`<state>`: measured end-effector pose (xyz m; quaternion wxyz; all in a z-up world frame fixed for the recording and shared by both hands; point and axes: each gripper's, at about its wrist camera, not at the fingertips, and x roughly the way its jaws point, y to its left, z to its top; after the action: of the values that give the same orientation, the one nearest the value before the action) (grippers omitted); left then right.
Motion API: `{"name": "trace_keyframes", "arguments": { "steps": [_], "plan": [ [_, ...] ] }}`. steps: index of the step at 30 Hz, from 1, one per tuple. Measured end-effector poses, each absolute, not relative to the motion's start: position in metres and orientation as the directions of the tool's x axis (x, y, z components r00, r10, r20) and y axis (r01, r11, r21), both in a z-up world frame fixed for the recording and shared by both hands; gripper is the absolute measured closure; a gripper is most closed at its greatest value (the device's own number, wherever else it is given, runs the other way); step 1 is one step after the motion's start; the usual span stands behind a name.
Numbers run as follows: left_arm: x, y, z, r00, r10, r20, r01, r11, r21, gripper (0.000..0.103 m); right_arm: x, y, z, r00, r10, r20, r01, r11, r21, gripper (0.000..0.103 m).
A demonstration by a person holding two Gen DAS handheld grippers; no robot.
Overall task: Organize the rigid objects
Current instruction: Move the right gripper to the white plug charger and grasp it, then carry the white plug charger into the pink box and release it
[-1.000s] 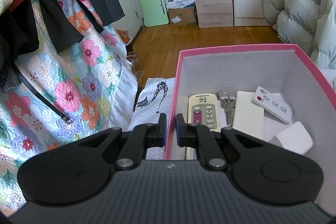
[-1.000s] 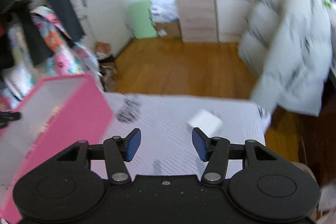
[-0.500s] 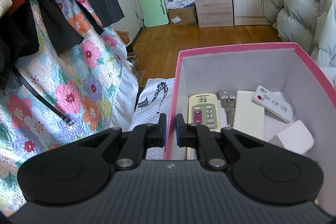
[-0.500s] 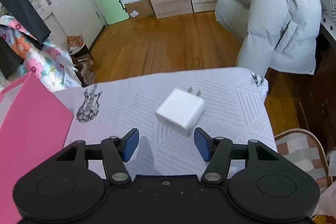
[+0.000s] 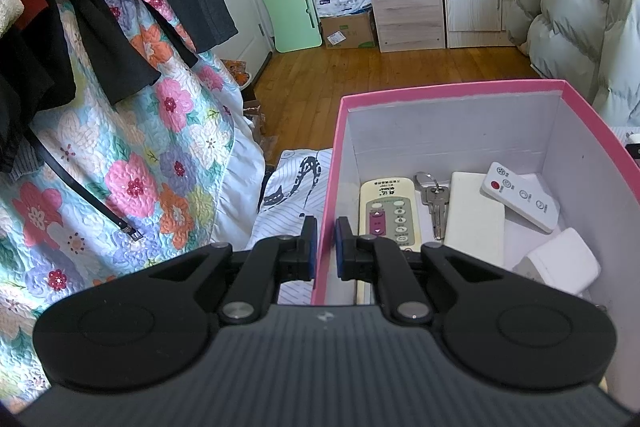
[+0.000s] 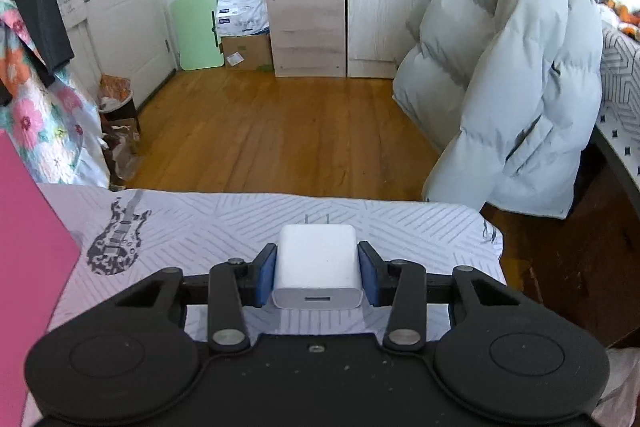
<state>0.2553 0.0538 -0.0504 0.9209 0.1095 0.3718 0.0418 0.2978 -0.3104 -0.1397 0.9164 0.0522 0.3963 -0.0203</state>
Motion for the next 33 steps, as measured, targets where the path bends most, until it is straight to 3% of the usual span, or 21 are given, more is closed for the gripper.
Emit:
{"name": "trace_keyframes", "arguments": {
  "steps": [9,20,26,33],
  "plan": [
    [0.256,0.054,-0.051,0.719,0.16,-0.677,0.004,0.972,0.234,0.095,0.247,-0.301,-0.106,0.698,0.114,-0.707,0.024,0.983,0.183,0.055],
    [0.255,0.054,-0.05,0.722,0.149,-0.676,0.003,0.976,0.218,0.095,0.19,-0.226,-0.003,0.687,0.452,-0.57,-0.31,0.891,0.332,0.055],
    [0.254,0.056,-0.05,0.724,0.139,-0.675,0.003,0.979,0.205,0.095,0.199,-0.173,0.008,0.554,0.57,-0.607,-0.461,0.817,0.346,0.055],
    [0.256,0.061,-0.049,0.724,0.126,-0.678,0.002,0.983,0.184,0.095,0.244,-0.119,-0.02,0.425,0.522,-0.739,-0.582,0.783,0.219,0.055]
  ]
}}
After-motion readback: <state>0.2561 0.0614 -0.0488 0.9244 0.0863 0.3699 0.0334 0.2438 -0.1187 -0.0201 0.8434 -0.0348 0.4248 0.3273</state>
